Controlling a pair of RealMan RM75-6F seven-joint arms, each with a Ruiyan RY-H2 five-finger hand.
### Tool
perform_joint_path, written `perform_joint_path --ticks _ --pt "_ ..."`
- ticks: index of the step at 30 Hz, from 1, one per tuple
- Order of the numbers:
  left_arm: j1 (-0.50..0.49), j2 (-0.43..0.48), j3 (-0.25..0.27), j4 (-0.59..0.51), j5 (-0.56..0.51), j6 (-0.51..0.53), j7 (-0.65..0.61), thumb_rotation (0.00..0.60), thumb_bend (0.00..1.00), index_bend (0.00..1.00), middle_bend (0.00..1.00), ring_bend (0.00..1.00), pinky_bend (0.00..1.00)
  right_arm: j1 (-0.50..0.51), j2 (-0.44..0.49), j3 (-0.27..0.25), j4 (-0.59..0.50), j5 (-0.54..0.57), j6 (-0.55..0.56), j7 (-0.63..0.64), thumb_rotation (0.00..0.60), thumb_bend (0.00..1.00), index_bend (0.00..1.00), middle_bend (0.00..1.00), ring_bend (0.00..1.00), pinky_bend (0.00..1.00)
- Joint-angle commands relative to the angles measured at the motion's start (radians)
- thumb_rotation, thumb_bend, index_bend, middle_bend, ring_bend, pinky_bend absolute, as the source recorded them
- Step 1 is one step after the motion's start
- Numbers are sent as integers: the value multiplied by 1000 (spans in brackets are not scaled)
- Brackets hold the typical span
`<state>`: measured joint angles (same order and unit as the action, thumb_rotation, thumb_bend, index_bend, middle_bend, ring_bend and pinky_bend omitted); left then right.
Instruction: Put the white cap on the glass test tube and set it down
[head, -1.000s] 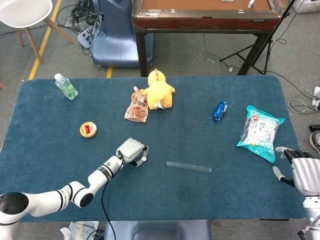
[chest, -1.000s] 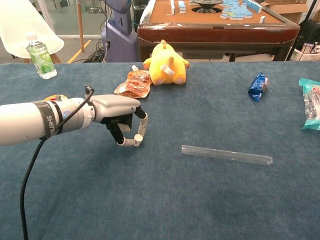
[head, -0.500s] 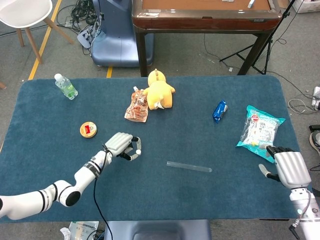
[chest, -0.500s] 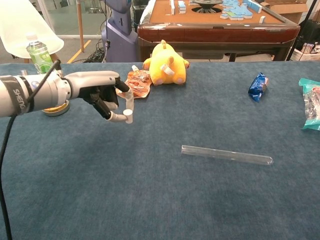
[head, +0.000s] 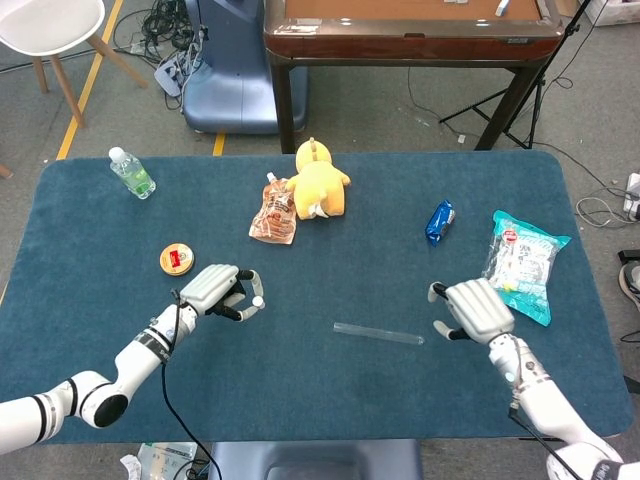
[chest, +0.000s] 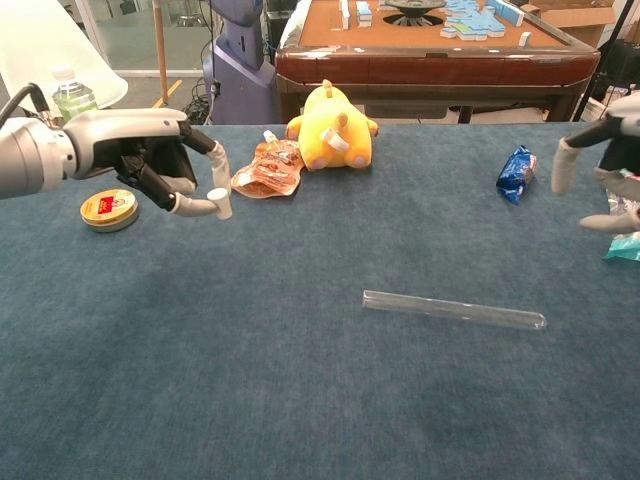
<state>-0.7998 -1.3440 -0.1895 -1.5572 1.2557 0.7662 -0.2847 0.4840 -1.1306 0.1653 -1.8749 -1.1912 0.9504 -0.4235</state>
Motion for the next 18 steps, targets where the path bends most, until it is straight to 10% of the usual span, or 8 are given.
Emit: perform_joint_path --ticks 1,18 --pt "12 16 6 -22 15 17 -2 600 320 536 1000 1000 1000 80 -84 20 41 91 -69 -59 600 272 470 890 997 965" --pt "13 22 30 -49 23 10 26 600 320 529 1000 1000 1000 262 -368 -37 228 332 -84 -216 600 187 554 954 1000 1000"
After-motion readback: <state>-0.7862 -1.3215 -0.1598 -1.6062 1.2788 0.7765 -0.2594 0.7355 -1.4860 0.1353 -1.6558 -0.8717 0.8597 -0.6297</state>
